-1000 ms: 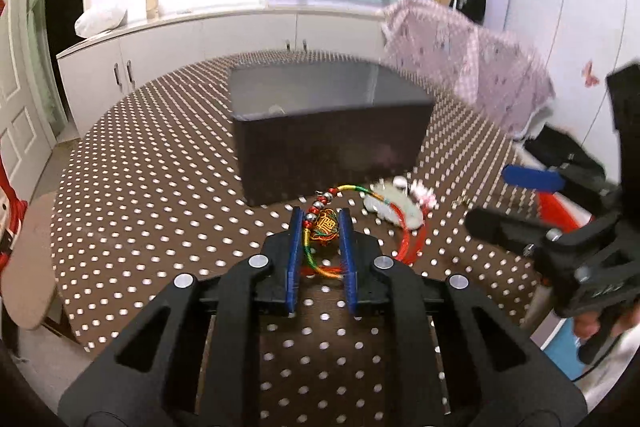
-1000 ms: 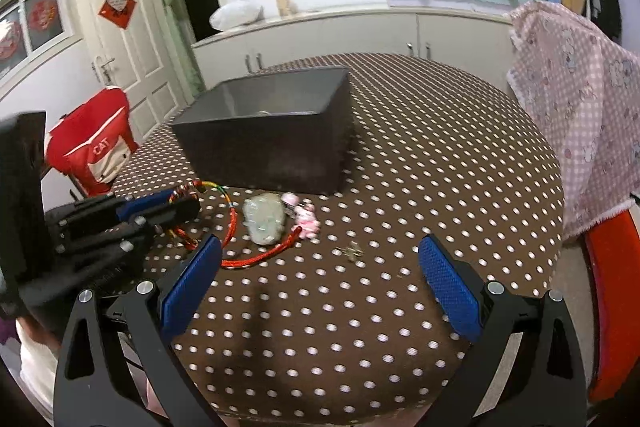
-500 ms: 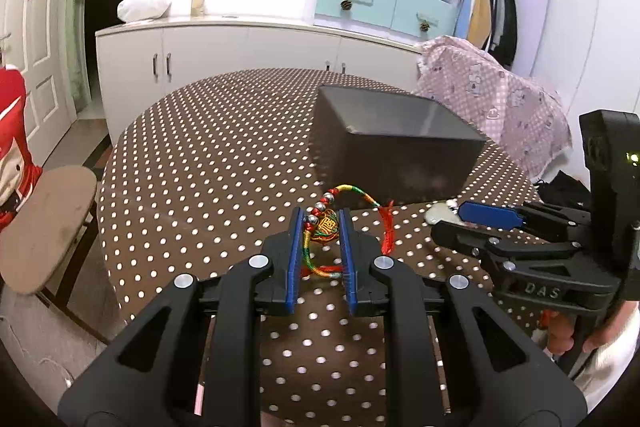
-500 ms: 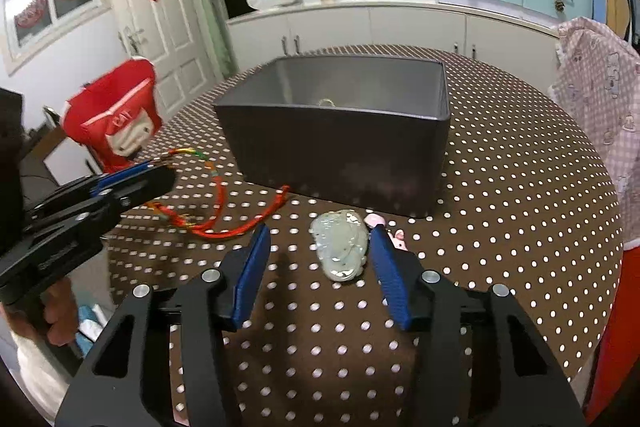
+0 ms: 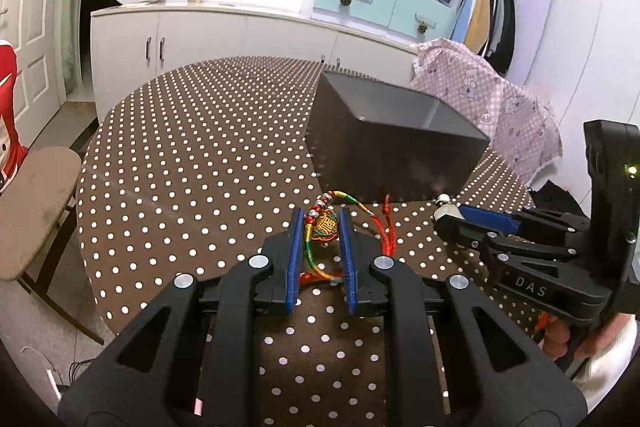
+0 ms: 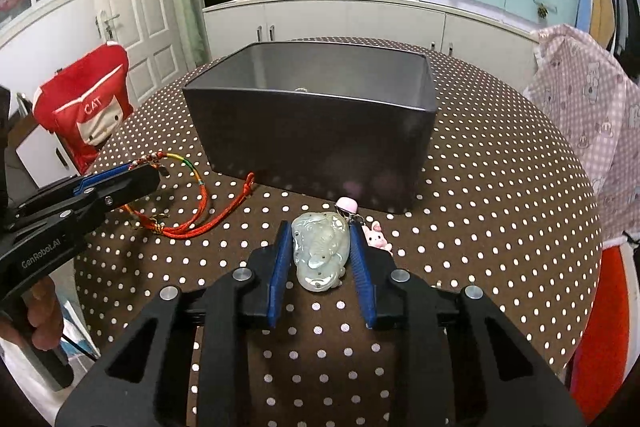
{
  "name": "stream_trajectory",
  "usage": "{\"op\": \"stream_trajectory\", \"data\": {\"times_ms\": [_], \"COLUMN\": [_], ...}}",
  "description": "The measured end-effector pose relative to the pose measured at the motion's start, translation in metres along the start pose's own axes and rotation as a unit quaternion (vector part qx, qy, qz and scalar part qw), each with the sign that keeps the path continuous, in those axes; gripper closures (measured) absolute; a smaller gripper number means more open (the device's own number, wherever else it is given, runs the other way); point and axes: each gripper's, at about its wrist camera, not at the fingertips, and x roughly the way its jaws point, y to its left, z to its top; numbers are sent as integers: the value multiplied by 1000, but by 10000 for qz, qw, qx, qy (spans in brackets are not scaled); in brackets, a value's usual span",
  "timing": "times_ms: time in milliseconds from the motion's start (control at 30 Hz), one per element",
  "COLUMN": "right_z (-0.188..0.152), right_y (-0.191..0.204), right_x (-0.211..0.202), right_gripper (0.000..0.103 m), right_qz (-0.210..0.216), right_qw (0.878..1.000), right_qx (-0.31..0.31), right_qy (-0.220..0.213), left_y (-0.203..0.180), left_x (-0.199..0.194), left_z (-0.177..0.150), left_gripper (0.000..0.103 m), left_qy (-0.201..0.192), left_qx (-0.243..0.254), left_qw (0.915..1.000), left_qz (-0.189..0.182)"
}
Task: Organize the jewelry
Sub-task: 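Grasp the pale jade pendant with the right gripper while the left lifts the bracelet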
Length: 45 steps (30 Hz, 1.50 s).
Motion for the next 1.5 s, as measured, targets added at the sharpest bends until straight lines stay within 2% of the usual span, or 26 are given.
{"op": "stream_trajectory", "data": {"times_ms": [167, 200, 233, 300, 367, 500, 533, 567, 600, 633, 767, 800, 867, 1133, 1267, 1500], "right_z": [4, 5, 6, 10, 12, 11, 10, 9, 8, 7, 3, 2, -1, 3, 10, 24], "right_y": [-4, -4, -5, -8, -9, -6, -4, -2, 0, 4, 13, 15, 20, 9, 2, -6], "right_x": [-18, -22, -25, -31, -35, -27, -22, -18, -17, -14, 5, 9, 9, 1, -13, -36], "right_gripper": [76, 87, 103, 103, 102, 97, 85, 77, 61, 58, 61, 73, 78, 78, 78, 78], "right_qz": [46, 55, 124, 227, 142, 189, 197, 143, 123, 143, -60, -136, -199, -61, -17, -25], "right_qw": [9996, 9994, 9992, 9985, 9985, 9992, 9995, 9997, 9998, 9997, 9998, 9996, 9989, 9999, 9996, 9980], "right_qx": [169, 189, 234, 296, 225, 109, 83, 58, 21, -65, -206, -266, -413, -106, -5, 24], "right_qy": [-216, -276, -310, -398, -472, -323, -226, -169, -158, -166, 21, 18, -107, -99, -275, -629], "left_y": [-3, -4, -5, -8, -10, -15, -15, -14, -14, -15, -14, -13, -11, -17, -19, -30], "left_x": [-10, -12, -14, -17, -19, -23, -23, -22, -22, -22, -21, -21, -21, -24, -25, -38], "left_z": [5, 7, 8, 12, 15, 18, 18, 17, 17, 15, 11, 10, 10, 12, 19, 41], "left_gripper": [85, 85, 85, 85, 85, 85, 85, 85, 85, 85, 85, 85, 85, 85, 85, 85], "left_qy": [-172, -211, -234, -297, -364, -446, -440, -432, -421, -411, -347, -335, -320, -391, -447, -800], "left_qx": [66, 72, 69, 70, 109, 190, 174, 163, 163, 164, 136, 129, 108, 147, 166, 355], "left_qw": [9998, 9997, 9997, 9995, 9993, 9988, 9988, 9989, 9989, 9990, 9992, 9993, 9993, 9990, 9988, 9961], "left_qz": [116, 109, 96, 81, 67, 88, 81, 79, 89, 103, 119, 132, 130, 129, 103, 49]}}
